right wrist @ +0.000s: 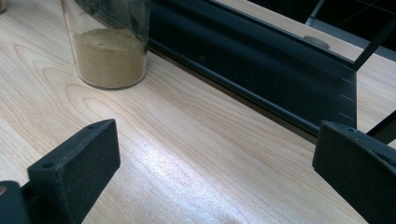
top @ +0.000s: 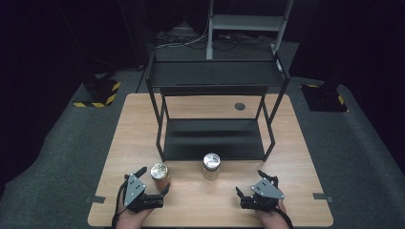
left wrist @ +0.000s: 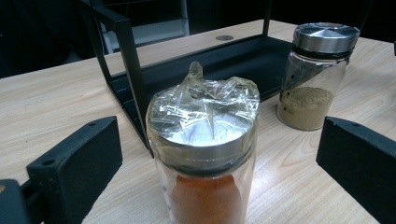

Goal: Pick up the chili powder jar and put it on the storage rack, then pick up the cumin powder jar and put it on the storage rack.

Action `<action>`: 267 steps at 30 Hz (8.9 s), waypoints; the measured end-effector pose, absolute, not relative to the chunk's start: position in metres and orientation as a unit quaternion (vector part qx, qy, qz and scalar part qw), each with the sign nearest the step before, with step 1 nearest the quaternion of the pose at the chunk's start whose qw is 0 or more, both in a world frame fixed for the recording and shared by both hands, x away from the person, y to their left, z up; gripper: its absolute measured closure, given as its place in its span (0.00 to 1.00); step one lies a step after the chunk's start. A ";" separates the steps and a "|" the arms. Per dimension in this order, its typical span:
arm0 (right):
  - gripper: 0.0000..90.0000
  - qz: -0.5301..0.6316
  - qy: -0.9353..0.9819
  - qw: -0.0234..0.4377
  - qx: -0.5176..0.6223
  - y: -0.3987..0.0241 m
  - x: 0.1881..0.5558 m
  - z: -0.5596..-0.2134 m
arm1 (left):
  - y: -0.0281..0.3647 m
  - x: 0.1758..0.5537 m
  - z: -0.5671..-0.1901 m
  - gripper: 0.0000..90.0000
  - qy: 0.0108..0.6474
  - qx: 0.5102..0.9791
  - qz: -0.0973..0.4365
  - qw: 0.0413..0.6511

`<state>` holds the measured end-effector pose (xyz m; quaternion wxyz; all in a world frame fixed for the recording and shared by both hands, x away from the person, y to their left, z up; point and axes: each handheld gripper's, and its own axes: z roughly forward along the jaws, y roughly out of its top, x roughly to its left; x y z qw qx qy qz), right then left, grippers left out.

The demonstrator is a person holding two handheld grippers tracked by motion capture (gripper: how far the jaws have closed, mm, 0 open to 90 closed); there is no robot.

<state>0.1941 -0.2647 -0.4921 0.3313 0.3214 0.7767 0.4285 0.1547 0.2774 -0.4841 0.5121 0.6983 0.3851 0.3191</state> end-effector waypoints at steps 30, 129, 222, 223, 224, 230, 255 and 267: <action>0.00 0.426 0.778 0.333 0.321 -0.263 0.194 -0.492 | 0.282 0.176 -0.501 0.35 0.391 0.689 0.301 0.531; 0.00 0.429 0.779 0.326 0.321 -0.266 0.196 -0.491 | 0.286 0.174 -0.364 0.38 0.323 0.611 0.358 0.628; 0.00 0.437 0.778 0.324 0.314 -0.269 0.195 -0.493 | 0.210 0.308 -0.251 0.38 0.334 0.580 0.395 0.629; 0.00 0.437 0.778 0.324 0.314 -0.269 0.195 -0.493 | 0.209 0.310 -0.250 0.38 0.336 0.579 0.396 0.628; 0.00 0.438 0.778 0.324 0.314 -0.270 0.195 -0.493 | 0.209 0.312 -0.249 0.38 0.338 0.579 0.397 0.627; 0.00 0.440 0.777 0.323 0.313 -0.271 0.195 -0.493 | 0.206 0.322 -0.248 0.38 0.346 0.575 0.401 0.624; 0.00 0.439 0.779 0.324 0.308 -0.270 0.195 -0.493 | 0.192 0.344 -0.254 0.38 0.359 0.587 0.386 0.614; 0.00 0.439 0.779 0.324 0.310 -0.271 0.195 -0.493 | 0.195 0.351 -0.253 0.38 0.362 0.588 0.374 0.619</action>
